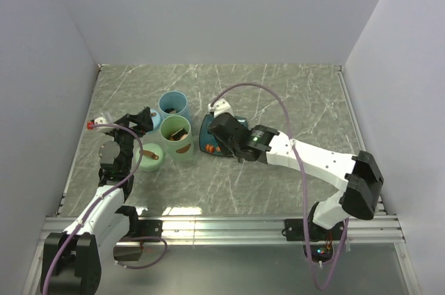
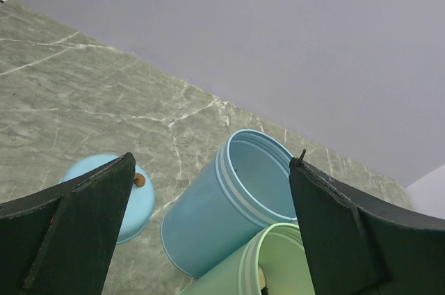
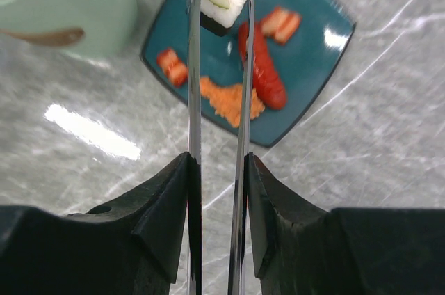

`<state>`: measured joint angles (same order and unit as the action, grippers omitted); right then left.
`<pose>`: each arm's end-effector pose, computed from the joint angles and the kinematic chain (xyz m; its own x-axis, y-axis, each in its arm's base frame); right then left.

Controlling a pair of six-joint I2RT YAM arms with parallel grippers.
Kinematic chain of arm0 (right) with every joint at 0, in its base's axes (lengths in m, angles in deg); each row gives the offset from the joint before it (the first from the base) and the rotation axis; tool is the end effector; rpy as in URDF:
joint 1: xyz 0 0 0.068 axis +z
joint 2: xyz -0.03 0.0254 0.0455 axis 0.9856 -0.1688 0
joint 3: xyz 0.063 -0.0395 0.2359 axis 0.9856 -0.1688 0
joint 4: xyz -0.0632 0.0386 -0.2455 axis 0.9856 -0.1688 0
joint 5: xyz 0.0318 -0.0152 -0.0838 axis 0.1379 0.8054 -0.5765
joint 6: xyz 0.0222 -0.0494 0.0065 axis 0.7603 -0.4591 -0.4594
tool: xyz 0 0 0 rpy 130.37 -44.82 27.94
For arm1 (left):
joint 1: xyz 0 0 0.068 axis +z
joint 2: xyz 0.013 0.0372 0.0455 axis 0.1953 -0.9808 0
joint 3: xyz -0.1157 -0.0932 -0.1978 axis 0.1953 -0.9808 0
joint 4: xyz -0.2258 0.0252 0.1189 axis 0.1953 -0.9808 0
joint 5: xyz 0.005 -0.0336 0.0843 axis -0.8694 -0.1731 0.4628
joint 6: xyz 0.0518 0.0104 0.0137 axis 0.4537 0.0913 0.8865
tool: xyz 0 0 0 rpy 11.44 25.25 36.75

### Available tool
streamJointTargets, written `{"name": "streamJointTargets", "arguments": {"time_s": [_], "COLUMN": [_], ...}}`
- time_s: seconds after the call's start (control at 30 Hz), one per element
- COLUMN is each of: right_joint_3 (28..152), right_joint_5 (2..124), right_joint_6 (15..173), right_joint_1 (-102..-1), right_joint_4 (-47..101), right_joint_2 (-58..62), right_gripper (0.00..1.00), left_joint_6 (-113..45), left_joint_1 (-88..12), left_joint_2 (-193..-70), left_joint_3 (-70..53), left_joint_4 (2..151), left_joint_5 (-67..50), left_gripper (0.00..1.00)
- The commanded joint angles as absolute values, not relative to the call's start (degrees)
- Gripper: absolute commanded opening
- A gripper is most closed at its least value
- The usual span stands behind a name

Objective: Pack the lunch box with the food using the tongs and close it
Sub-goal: Pick up the food using the clamp, then place the food into the lunch box

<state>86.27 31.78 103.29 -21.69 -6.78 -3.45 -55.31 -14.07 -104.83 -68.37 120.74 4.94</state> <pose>0.1811 0.2681 0.2659 -0.5582 -0.4227 -0.7140 -0.5047 0.8560 -0.1121 0.2003 -0.0066 0.2181 0.1658 -0.5426 -0.8234 0.0617 0.8391 -0.5405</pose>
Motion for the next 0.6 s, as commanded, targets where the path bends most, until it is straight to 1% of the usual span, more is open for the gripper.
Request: {"name": "streamJointTargets", "arguments": {"time_s": [0.0,0.27,0.57], "right_joint_3": [90.82,93.8,96.79], "right_joint_5": [28.28,29.32,32.4], "right_joint_6": [100.72,96.41,93.42], "right_joint_1": [-21.92,-18.32,-13.14], "right_joint_4": [-4.39,-1.14,-0.25], "right_joint_2": [1.94,6.16,2.83], "right_gripper": [0.4,0.41,0.42], "left_joint_6": [-55.6,-55.6,-55.6], "left_joint_1": [-13.81,-13.81,-13.81], "left_joint_2": [-104.08,-104.43,-104.52], "left_joint_3": [-67.72,-67.55,-67.55], "left_joint_4": [122.55,122.55,122.73], "left_joint_5": [5.22,5.13,5.04], "left_gripper": [0.99,0.99,0.99]}}
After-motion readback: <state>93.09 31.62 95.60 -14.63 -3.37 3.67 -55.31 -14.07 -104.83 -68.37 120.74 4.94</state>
